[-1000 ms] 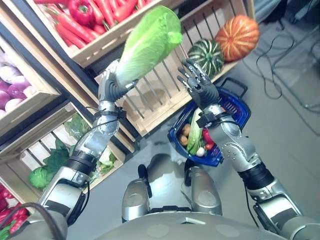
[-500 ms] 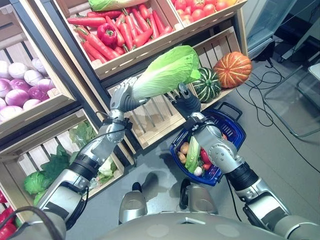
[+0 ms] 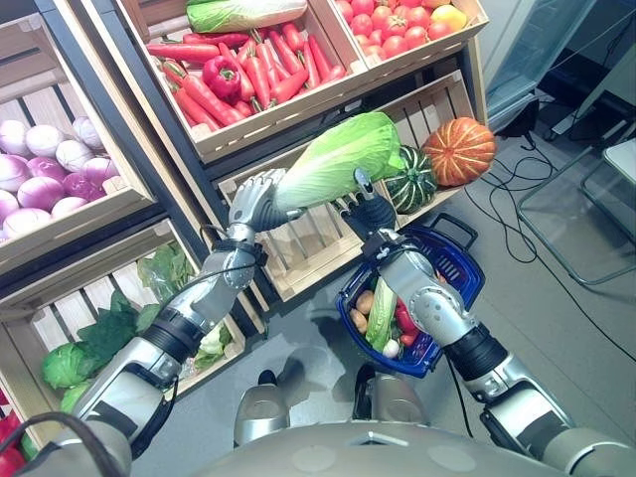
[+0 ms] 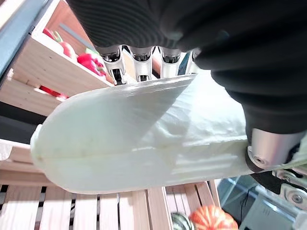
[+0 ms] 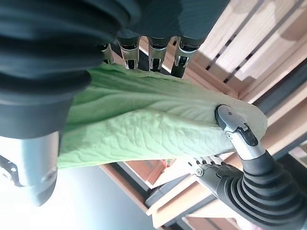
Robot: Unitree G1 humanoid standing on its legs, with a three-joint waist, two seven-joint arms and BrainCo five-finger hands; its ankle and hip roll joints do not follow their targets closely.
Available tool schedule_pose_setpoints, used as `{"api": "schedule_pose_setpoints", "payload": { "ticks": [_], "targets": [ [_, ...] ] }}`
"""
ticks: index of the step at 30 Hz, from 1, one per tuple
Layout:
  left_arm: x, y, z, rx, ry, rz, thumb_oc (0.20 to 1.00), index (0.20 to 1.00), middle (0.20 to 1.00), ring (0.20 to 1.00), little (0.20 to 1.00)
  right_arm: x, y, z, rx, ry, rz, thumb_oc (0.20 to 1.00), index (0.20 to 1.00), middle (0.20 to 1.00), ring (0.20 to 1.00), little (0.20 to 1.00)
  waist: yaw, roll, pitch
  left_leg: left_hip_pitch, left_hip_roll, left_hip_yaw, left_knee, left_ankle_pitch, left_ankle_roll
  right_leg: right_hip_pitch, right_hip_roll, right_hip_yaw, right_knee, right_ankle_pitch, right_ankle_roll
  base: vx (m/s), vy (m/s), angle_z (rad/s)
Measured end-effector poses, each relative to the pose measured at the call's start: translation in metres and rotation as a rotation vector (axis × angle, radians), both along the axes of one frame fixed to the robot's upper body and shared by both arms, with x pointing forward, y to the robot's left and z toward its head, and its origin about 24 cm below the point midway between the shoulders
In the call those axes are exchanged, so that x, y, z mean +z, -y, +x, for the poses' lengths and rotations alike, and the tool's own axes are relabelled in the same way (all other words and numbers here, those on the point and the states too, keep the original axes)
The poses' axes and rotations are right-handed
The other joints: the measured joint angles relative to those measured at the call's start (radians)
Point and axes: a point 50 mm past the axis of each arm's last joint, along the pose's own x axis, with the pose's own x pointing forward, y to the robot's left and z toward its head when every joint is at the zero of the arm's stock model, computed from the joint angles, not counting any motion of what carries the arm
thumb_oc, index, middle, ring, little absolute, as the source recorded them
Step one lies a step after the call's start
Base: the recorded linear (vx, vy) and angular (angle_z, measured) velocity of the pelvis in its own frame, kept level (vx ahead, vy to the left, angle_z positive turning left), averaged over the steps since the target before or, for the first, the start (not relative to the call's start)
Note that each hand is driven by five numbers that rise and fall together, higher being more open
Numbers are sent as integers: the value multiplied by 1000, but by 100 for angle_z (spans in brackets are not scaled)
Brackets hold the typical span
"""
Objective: Pick up fruits and vegetables into the basket
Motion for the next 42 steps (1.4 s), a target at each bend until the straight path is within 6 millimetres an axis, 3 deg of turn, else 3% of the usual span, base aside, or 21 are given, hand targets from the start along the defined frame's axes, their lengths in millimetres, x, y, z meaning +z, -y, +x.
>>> {"api": "schedule_pose_setpoints", "payload": {
  "ticks": [4, 12, 13, 14, 23, 28, 29, 30, 31, 39, 42],
  "targets": [
    [2, 3, 2, -21, -21, 78, 200, 200, 200, 200, 200, -1, 2, 0, -12, -3, -27, 1000, 1000, 1000, 1000, 1000, -3, 1, -6, 0, -7, 2, -6, 3, 4, 4, -4, 2, -13, 9, 7, -7, 8, -1],
    [-9, 9, -3, -123, -37, 421, 200, 200, 200, 200, 200, -13, 2, 2, -37, -51, -158, 1000, 1000, 1000, 1000, 1000, -5, 3, -9, 4, -12, 3, -18, 7, 10, 16, -5, 0, -46, 25, 12, 0, 0, 0],
    [-13, 11, -5, -141, -47, 446, 200, 200, 200, 200, 200, -13, 3, 3, -39, -55, -167, 388, 388, 388, 388, 388, -5, 3, -9, 3, -11, 3, -19, 7, 10, 16, -5, 0, -46, 25, 12, 0, 0, 0],
    [-15, 12, -7, -152, -49, 476, 200, 200, 200, 200, 200, -15, 4, 4, -42, -60, -183, 200, 200, 200, 200, 200, -5, 3, -9, 3, -11, 3, -19, 7, 10, 16, -5, -1, -47, 25, 12, 0, 0, 0],
    [-11, 23, -11, -204, -24, 521, 200, 200, 200, 200, 200, -24, 14, 13, -95, -76, -187, 200, 200, 200, 200, 200, 0, 5, -10, -2, -11, -3, -20, 7, 10, 17, -5, -7, -51, 25, 12, -4, 1, 1],
    [-9, 26, -12, -216, -16, 515, 200, 200, 200, 200, 200, -23, 15, 14, -105, -62, -172, 200, 200, 200, 200, 200, 0, 24, -21, -6, -12, -7, -26, 7, 10, 17, -5, -13, -61, 26, 13, -3, 3, 2],
    [-9, 26, -12, -216, -18, 511, 467, 467, 467, 467, 467, -23, 16, 14, -104, -55, -176, 200, 200, 200, 200, 200, 0, 28, -23, -6, -12, -7, -29, 8, 10, 18, -4, -13, -61, 26, 14, 0, 0, 0],
    [-9, 25, -12, -215, -22, 504, 846, 846, 846, 846, 846, -22, 16, 15, -105, -47, -182, 200, 200, 200, 200, 200, 0, 29, -24, -5, -12, -7, -33, 9, 10, 18, -4, -14, -62, 26, 14, 0, 0, 0],
    [-9, 25, -12, -213, -27, 495, 1000, 1000, 1000, 1000, 1000, -22, 17, 15, -107, -34, -189, 200, 200, 200, 200, 200, 0, 29, -24, -6, -12, -7, -33, 10, 10, 17, -4, -14, -63, 26, 14, 0, 0, 0],
    [-26, 25, -24, -228, -191, 219, 1000, 1000, 1000, 1000, 1000, -10, 39, 21, -160, 104, -269, 200, 200, 200, 200, 200, -3, 46, -13, -9, -11, -6, -37, 9, 10, 11, -4, -13, -64, 26, 14, -58, -15, -1],
    [-49, 17, -36, -170, -358, 19, 1000, 1000, 1000, 1000, 1000, -3, 59, 18, -246, 170, -273, 200, 200, 200, 200, 200, -7, 58, -2, -18, -10, -1, -40, 9, 10, -3, -3, -10, -68, 26, 15, -104, -32, -4]
  ]
}}
